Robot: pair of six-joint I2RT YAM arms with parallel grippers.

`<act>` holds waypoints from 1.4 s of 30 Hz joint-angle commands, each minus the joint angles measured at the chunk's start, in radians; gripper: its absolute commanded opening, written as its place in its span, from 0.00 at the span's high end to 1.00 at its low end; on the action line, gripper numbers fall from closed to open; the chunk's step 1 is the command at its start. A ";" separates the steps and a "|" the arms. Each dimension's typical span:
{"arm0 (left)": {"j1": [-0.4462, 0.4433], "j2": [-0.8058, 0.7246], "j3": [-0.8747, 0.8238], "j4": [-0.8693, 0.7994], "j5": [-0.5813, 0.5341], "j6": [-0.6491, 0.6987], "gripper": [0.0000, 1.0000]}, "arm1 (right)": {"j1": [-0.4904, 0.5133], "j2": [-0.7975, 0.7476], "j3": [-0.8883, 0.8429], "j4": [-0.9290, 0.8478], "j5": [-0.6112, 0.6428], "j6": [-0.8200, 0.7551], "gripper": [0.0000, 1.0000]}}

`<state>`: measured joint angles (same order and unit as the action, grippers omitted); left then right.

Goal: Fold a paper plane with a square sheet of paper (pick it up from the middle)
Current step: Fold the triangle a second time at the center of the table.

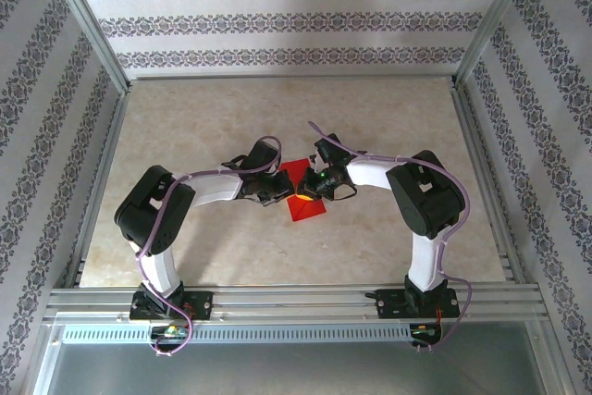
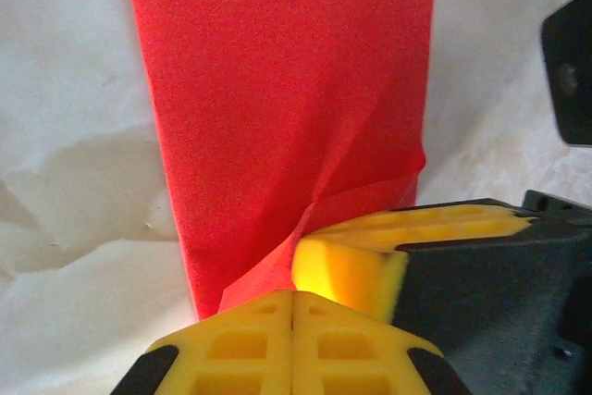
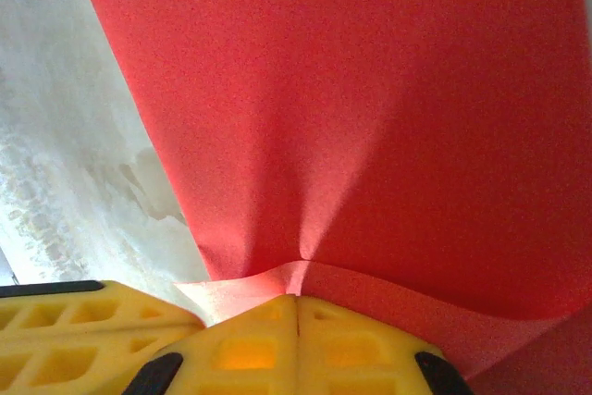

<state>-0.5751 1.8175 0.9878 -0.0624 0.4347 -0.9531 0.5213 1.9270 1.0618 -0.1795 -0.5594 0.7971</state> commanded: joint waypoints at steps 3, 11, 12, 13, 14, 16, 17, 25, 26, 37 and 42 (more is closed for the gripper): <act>-0.012 0.023 0.016 -0.051 -0.040 0.002 0.94 | 0.000 0.032 -0.018 -0.059 0.041 0.003 0.94; -0.011 0.052 0.042 -0.105 -0.076 0.033 0.94 | -0.001 0.021 -0.020 -0.045 0.029 0.007 0.93; -0.012 0.053 0.044 -0.113 -0.082 0.036 0.94 | -0.001 0.020 -0.021 -0.041 0.025 0.008 0.93; -0.011 0.054 0.047 -0.122 -0.090 0.039 0.94 | -0.001 0.018 -0.020 -0.038 0.021 0.009 0.93; -0.012 0.055 0.049 -0.130 -0.092 0.042 0.94 | -0.001 0.016 -0.021 -0.036 0.016 0.011 0.93; -0.011 0.062 0.056 -0.152 -0.103 0.046 0.95 | -0.004 0.005 -0.021 -0.022 -0.002 0.015 0.93; -0.011 0.065 0.058 -0.162 -0.104 0.048 0.94 | -0.008 -0.006 -0.023 -0.010 -0.011 0.019 0.93; -0.012 0.101 0.094 -0.242 -0.124 0.085 0.94 | -0.032 -0.127 -0.034 0.017 -0.015 -0.039 0.91; -0.011 0.102 0.099 -0.247 -0.126 0.090 0.94 | -0.032 -0.126 -0.037 0.014 -0.005 -0.049 0.91; -0.012 0.117 0.126 -0.298 -0.135 0.114 0.94 | -0.033 -0.049 -0.044 0.007 0.044 -0.063 0.93; -0.012 0.128 0.142 -0.353 -0.158 0.127 0.94 | -0.056 -0.024 -0.071 0.012 0.069 -0.059 0.93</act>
<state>-0.5770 1.9015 1.1328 -0.2848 0.3565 -0.8574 0.4820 1.8843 1.0111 -0.1596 -0.5289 0.7547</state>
